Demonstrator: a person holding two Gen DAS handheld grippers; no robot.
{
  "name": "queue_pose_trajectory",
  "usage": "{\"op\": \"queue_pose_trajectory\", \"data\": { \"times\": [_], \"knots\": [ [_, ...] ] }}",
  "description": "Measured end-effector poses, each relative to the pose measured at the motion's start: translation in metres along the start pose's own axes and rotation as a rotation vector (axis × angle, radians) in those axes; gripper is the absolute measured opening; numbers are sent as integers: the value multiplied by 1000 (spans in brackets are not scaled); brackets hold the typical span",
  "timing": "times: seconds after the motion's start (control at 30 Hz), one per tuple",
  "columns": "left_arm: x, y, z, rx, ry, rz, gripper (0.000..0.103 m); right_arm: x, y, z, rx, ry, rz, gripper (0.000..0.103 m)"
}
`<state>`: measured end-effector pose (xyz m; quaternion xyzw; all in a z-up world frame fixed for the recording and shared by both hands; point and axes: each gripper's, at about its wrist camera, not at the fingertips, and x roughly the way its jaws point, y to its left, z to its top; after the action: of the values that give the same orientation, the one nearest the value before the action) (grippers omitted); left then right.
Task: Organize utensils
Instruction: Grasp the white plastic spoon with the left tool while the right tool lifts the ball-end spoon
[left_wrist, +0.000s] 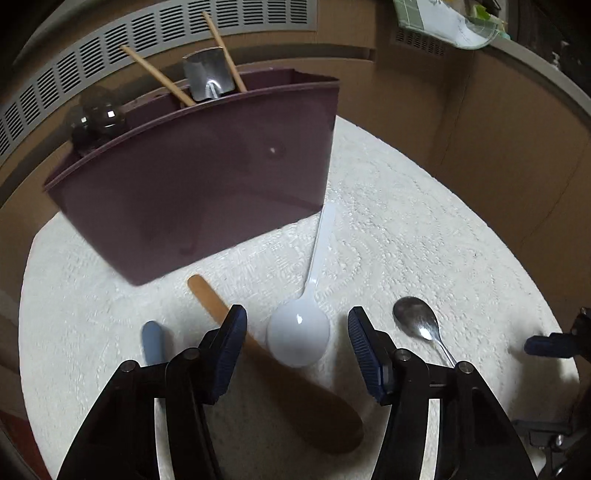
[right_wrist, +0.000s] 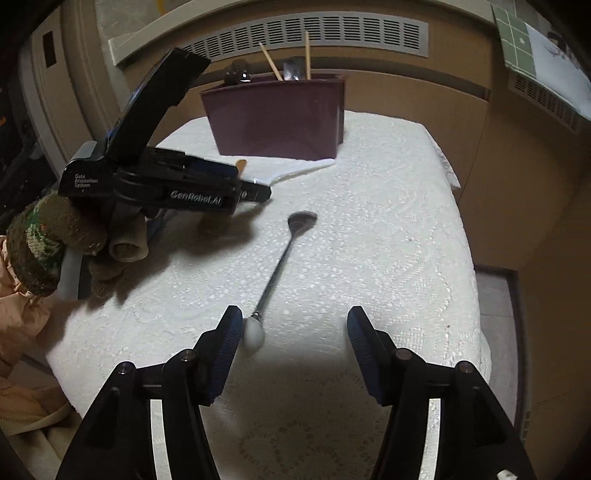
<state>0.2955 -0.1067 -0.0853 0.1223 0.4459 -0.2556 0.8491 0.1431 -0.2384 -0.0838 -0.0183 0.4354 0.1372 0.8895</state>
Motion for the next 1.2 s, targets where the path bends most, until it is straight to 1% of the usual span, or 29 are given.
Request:
{"op": "queue_pose_trajectory", "data": {
  "times": [0.03, 0.07, 0.1, 0.13, 0.2, 0.27, 0.37, 0.47, 0.7, 0.77, 0.87, 0.93, 1.03, 1.1, 1.17, 1.2],
  "knots": [
    [2, 0, 2, -8, 7, -1, 57, 1, 0, 0, 6, -2, 2, 59],
    [4, -2, 4, -18, 15, 0, 51, 1, -1, 0, 8, -4, 0, 62],
    [7, -3, 4, -20, 22, 4, 42, 2, -1, 1, 8, -5, -2, 63],
    [9, -5, 4, -20, 30, 7, 38, 1, 0, 1, 7, -7, -4, 63],
    [9, -6, 3, -22, 23, 12, 34, 0, 1, 1, 5, -9, -7, 63],
    [7, -6, 1, -30, 26, 13, 34, -1, 2, 2, -1, -11, -14, 63],
    [-3, -5, -13, -39, 37, 9, 34, -3, 3, 3, -4, -15, -25, 63],
    [-19, -4, -38, -40, 51, 13, 34, -4, 2, 5, 8, -20, -26, 63],
    [-59, -7, -93, -79, 85, -30, 34, 9, 4, 20, 41, -2, -18, 63],
    [-69, -11, -105, -72, 91, -33, 34, 12, 6, 24, 45, -3, -16, 63],
    [-76, -12, -107, -73, 100, -68, 35, 15, 7, 29, 43, -7, -26, 63],
    [-80, -16, -107, -52, 98, -84, 36, 14, 6, 29, 40, -15, -42, 63],
    [-80, -22, -99, -9, 91, -91, 36, 8, 4, 25, 31, -17, -52, 63],
    [-76, -25, -93, 8, 105, -89, 36, 2, 4, 18, 20, -10, -57, 63],
    [-76, -23, -98, 18, 112, -80, 36, -3, 5, 10, 13, -2, -51, 63],
    [-76, -22, -100, 11, 111, -73, 38, -6, 6, 6, 12, 0, -45, 63]
  ]
}}
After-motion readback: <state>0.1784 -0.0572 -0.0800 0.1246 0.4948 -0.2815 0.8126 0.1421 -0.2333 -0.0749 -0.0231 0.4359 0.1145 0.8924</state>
